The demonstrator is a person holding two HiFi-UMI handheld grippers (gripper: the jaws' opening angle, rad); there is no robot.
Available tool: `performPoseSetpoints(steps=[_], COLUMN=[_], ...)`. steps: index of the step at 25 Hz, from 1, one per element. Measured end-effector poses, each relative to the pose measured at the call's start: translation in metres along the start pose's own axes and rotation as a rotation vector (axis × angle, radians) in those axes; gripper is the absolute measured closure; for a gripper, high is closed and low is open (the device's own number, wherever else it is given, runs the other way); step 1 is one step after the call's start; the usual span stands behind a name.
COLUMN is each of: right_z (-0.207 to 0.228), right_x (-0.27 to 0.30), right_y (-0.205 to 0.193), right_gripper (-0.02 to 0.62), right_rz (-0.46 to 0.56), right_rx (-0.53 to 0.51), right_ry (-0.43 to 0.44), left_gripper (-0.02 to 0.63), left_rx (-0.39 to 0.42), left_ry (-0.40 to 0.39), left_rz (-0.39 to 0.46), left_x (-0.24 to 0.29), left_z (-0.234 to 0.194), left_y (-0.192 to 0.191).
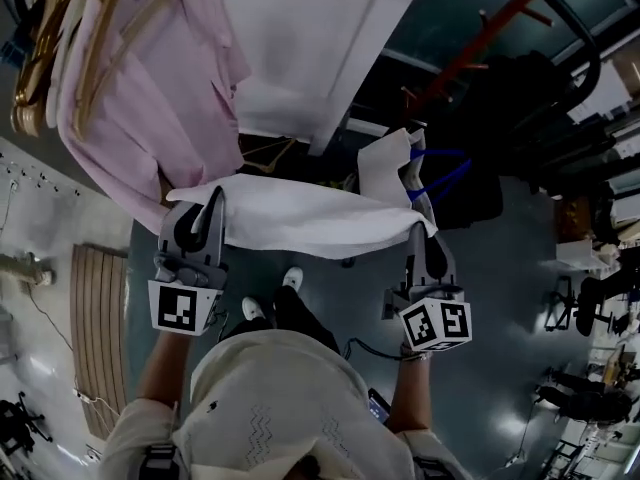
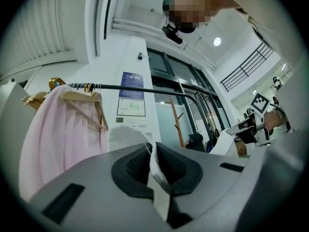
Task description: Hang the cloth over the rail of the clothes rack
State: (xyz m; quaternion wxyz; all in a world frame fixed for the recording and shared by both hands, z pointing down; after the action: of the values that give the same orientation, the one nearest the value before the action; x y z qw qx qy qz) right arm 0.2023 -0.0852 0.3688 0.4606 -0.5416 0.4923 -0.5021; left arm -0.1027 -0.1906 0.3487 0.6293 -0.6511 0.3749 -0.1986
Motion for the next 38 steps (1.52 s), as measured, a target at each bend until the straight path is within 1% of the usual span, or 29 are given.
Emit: performPoseSetpoints(steps=[1, 4, 7, 9, 11, 14, 17, 19, 21, 24, 28, 31, 35, 38], right_z=[0.007, 0.024, 0.038, 0.047, 0.055, 0.058, 0.057, 0.056, 0.056, 0.057, 0.057, 0.056, 0.060, 0.062], right_x=[0.009, 0.034, 0.048, 0.056, 0.067, 0.077, 0.080, 0.082, 0.084, 0.092, 0.099, 0.105, 0.115, 0.124], right_y=[0.012, 0.052, 0.096, 0.130, 0.166, 0.222, 0.286, 0.320, 0.347, 0.378, 0.414, 0.440, 0.470, 0.487], right_gripper=[0.574, 0.574, 0.574, 0.574, 0.574, 0.574, 0.574, 0.574, 0.574, 0.574, 0.574, 0.574, 0.574, 0.574], right_rz=[0.030, 0.111, 0.136, 0.160, 0.198, 0.242, 0.325, 0.367, 0.395, 0.422, 0.460, 0.486, 0.507, 0.519], right_rx=[-0.013, -0.033, -0.044, -0.081, -0.168, -0.341, -0.479, -0.537, -0.560, -0.563, -0.578, -0.589, -0.618, -0.631], right_ry=[0.015, 0.058, 0.094, 0.127, 0.152, 0.153, 0.113, 0.083, 0.065, 0.059, 0.053, 0.031, -0.013, -0.030], left_gripper=[0.585, 0.586, 0.586, 0.584, 0.584, 0.584, 0.584, 0.584, 0.584, 0.584, 0.584, 0.584, 0.584, 0.584], left_rx=[0.020, 0.070, 0.122, 0.167, 0.197, 0.215, 0.275, 0.326, 0.384, 0.462, 0.509, 0.572, 0.633, 0.657], left_ry=[0.001, 0.045, 0.043, 0.031, 0.018, 0.008, 0.005, 0.015, 0.022, -0.002, -0.019, -0.034, -0.039, -0.035], left_rz=[0.003, 0.016, 0.095, 0.162, 0.214, 0.229, 0.248, 0.260, 0.261, 0.271, 0.252, 0.249, 0.282, 0.312], left_x=[0.011, 0.043, 0.064, 0.076, 0.092, 0.118, 0.143, 0.155, 0.165, 0.181, 0.205, 0.219, 0.237, 0.250], left_z=[0.000, -0.003, 0.005, 0.010, 0.010, 0.007, 0.003, 0.003, 0.004, 0.002, -0.005, -0.010, -0.013, -0.016], left_y=[0.007, 0.039, 0.078, 0.104, 0.132, 0.177, 0.232, 0.262, 0.286, 0.316, 0.346, 0.369, 0.400, 0.419])
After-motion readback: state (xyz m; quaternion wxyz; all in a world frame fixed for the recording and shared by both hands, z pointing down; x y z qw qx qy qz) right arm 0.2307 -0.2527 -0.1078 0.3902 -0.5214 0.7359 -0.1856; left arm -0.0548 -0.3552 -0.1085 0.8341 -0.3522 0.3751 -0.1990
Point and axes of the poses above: the fingertips, and each gripper's own axes: x forward along the fingers, z to its right, y out of its top, the point moved 2 cm from there along -x, backward along the fingers, and after that the axes turned 13 degrees about -x, right-handed, at the moved point
